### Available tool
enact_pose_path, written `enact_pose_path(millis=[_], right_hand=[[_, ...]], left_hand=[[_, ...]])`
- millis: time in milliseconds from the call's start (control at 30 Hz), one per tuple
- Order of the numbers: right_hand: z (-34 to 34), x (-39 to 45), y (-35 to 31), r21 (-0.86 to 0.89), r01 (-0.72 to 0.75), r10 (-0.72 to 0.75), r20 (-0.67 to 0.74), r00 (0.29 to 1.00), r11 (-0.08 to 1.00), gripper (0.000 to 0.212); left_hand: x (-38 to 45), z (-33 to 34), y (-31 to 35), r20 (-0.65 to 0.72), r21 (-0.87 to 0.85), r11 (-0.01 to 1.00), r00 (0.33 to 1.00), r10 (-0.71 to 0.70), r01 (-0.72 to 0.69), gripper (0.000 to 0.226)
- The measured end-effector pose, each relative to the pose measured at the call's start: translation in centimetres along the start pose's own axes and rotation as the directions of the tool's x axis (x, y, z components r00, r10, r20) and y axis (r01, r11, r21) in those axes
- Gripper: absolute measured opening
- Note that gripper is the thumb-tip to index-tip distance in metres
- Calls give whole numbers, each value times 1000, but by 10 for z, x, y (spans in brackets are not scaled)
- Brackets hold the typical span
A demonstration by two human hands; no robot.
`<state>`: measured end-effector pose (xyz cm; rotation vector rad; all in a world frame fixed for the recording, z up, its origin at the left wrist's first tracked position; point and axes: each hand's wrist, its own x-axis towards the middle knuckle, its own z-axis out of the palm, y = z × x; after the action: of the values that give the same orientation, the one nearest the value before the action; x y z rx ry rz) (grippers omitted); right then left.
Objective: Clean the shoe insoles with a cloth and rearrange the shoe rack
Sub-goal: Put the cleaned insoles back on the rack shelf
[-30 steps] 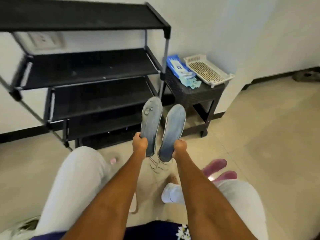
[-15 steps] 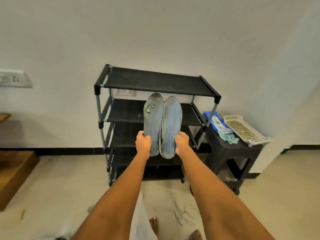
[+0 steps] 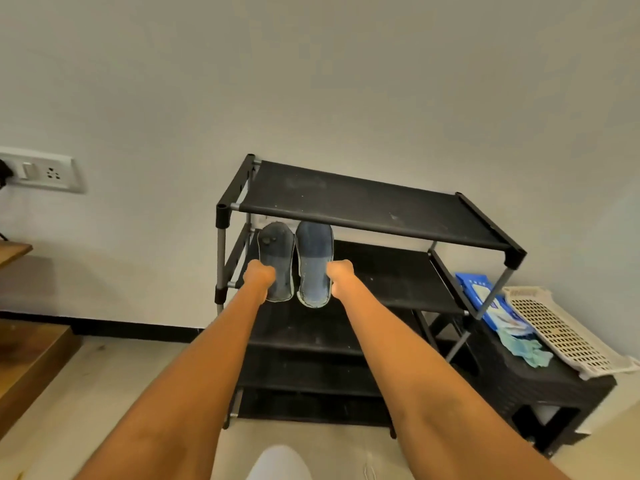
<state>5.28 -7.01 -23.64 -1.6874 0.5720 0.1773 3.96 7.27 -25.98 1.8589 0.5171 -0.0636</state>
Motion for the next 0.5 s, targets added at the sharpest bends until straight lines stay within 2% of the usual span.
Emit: enact_pose_path(millis=[133, 267, 500], right_hand=[[11, 22, 2, -13, -54, 54, 16, 998, 998, 36], [18, 41, 5, -42, -40, 40, 5, 999, 998, 38], [19, 40, 7, -47, -57, 56, -22, 998, 997, 35]], left_hand=[[20, -1, -2, -3, 133, 991, 1000, 30, -30, 36], [34, -3, 3, -27, 258, 964, 997, 72, -63, 34], [29, 2, 1, -63, 362, 928, 991, 118, -88, 36]])
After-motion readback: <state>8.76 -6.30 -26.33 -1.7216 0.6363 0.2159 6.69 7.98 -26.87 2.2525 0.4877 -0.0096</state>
